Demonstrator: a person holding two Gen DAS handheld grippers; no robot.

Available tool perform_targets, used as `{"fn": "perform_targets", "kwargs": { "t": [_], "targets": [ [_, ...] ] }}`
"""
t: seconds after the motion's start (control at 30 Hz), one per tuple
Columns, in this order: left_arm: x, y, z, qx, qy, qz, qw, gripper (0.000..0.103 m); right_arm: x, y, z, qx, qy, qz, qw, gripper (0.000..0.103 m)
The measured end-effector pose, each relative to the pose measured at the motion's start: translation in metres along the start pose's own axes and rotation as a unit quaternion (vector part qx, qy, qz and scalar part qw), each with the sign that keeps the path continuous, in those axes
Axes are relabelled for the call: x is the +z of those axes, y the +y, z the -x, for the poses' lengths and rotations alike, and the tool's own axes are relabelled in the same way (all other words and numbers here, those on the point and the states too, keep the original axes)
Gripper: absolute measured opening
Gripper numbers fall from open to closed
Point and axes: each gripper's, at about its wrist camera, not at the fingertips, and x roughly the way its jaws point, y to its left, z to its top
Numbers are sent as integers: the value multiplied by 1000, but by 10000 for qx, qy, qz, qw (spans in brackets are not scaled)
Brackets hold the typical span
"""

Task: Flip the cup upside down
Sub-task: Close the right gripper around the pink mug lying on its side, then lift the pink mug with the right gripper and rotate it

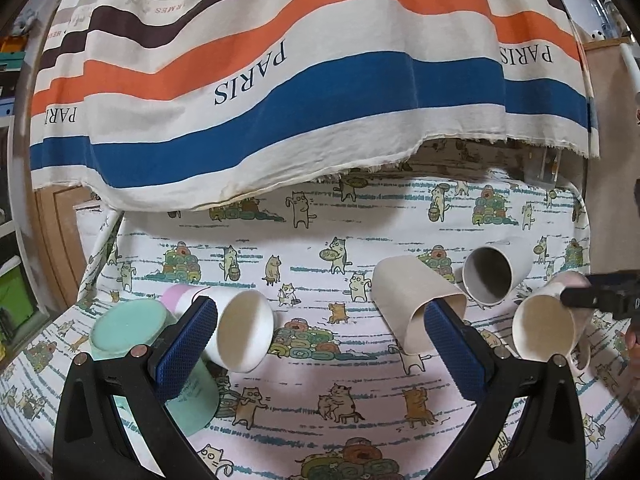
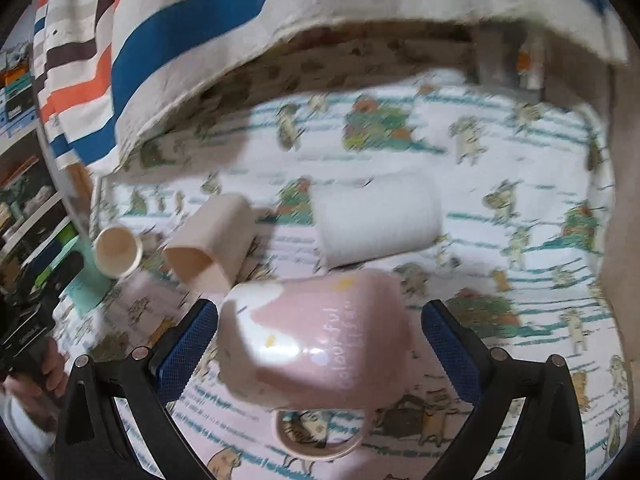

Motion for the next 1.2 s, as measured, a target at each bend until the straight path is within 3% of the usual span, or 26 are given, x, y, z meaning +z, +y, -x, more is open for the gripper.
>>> {"fn": "perform_targets", "kwargs": {
  "t": [0.23,0.33,0.5,0.93,1.2],
  "targets": [
    [1,3,-2,5,40,49,10000,103,-11,12,-19,-249,342,360,9985,103],
    [1,4,-2,19,32,74,10000,103,-15,8,-15,-261,174,154,9994,96],
    [2,6,1,-6,-12,123,9999,103,-20,15,-10,-272,127,179,9994,96],
    [6,16,5,-30,-102,363,9993,103,-7,82,-20,-120,-4,122,9999,95],
    [8,26,6,-116,-92,665,9977,103,-11,122,-31,-34,128,675,9976,96]
  ]
}}
